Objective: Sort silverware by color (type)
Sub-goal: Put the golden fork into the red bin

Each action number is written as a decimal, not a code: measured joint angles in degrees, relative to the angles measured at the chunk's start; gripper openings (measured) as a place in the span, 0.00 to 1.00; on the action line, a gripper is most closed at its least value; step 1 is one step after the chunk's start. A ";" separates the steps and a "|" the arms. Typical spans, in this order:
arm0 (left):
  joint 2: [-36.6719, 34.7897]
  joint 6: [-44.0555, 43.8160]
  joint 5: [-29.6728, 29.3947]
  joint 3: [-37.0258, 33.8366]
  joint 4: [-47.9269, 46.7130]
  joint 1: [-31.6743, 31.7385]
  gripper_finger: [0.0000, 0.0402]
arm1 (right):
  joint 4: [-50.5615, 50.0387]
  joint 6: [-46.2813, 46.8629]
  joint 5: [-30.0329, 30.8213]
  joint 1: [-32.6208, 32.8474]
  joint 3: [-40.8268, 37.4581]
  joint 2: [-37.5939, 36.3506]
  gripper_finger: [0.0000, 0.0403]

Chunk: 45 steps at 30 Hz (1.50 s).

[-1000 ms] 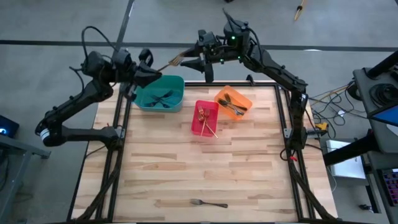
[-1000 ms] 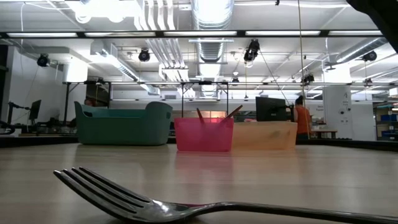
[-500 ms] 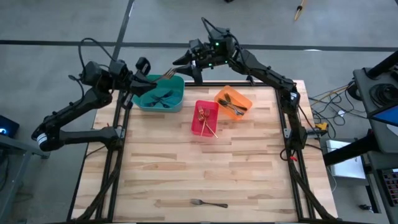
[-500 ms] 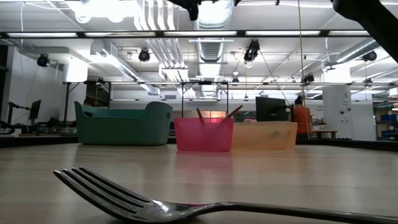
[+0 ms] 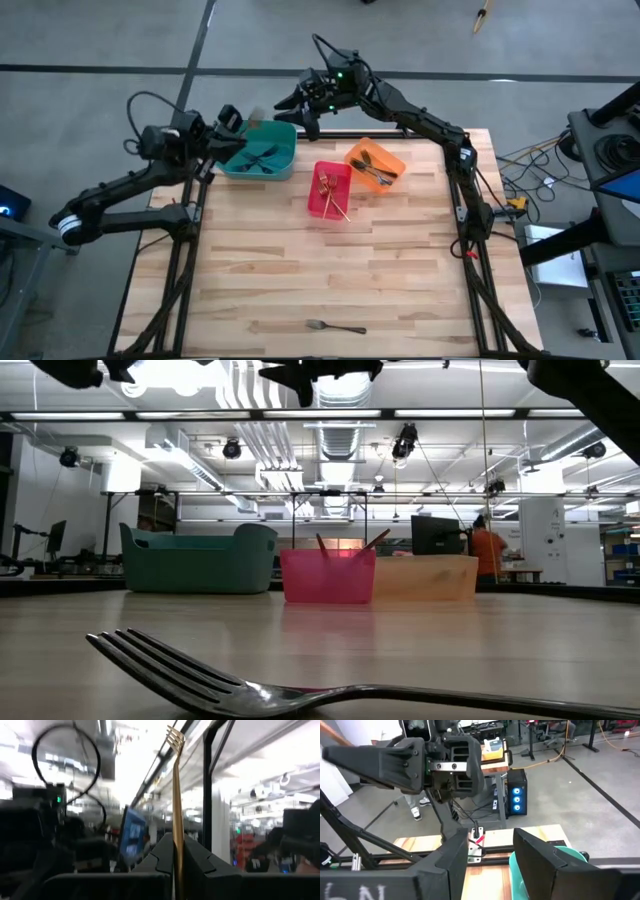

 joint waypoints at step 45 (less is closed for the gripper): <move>2.67 -4.15 -10.69 -7.70 12.79 0.48 0.00 | -0.42 -0.17 1.98 0.13 0.00 0.02 0.32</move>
